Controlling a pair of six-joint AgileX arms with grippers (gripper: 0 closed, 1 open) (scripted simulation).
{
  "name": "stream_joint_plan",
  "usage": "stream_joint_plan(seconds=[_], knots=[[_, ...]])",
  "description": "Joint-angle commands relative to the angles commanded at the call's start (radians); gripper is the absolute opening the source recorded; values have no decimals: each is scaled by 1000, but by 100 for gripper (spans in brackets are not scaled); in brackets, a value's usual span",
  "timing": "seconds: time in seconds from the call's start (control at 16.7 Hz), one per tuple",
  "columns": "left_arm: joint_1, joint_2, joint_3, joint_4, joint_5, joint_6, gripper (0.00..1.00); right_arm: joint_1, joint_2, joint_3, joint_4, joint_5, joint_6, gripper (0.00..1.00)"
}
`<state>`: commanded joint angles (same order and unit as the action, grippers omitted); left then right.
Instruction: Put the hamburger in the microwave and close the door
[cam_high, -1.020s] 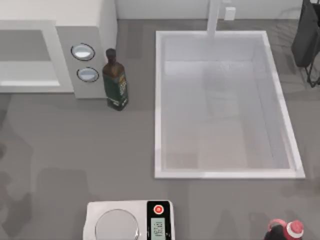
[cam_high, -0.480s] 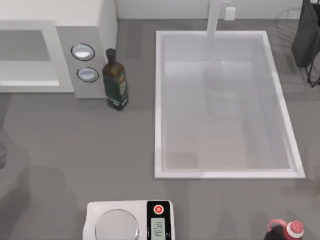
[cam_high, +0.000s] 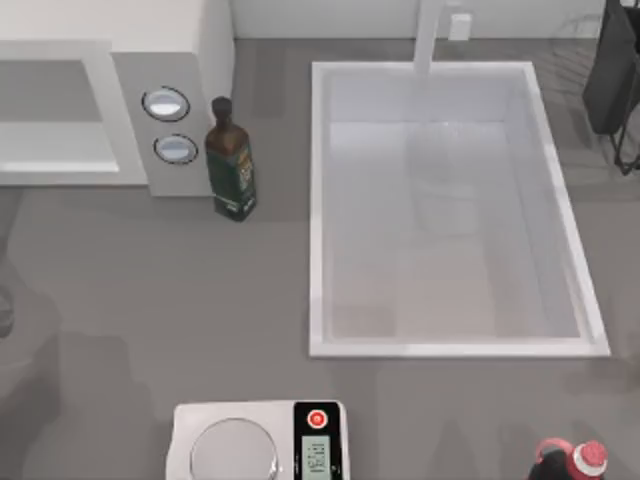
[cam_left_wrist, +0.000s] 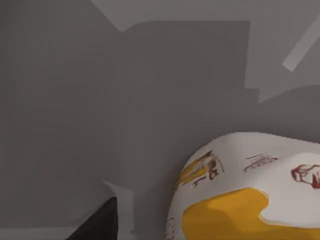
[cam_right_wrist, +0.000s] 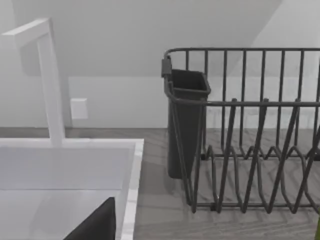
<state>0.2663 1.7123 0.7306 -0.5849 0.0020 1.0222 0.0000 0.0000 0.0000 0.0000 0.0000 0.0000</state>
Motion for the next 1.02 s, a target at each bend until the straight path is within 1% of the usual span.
stream_joint_plan(seconds=[0.54,0.6,1.02], knots=[[0,0,0,0,0,0,2,0,0,0,0,0,0,100],[0,0,0,0,0,0,0,0,0,0,0,0,0,100],[0,0,0,0,0,0,0,0,0,0,0,0,0,100]])
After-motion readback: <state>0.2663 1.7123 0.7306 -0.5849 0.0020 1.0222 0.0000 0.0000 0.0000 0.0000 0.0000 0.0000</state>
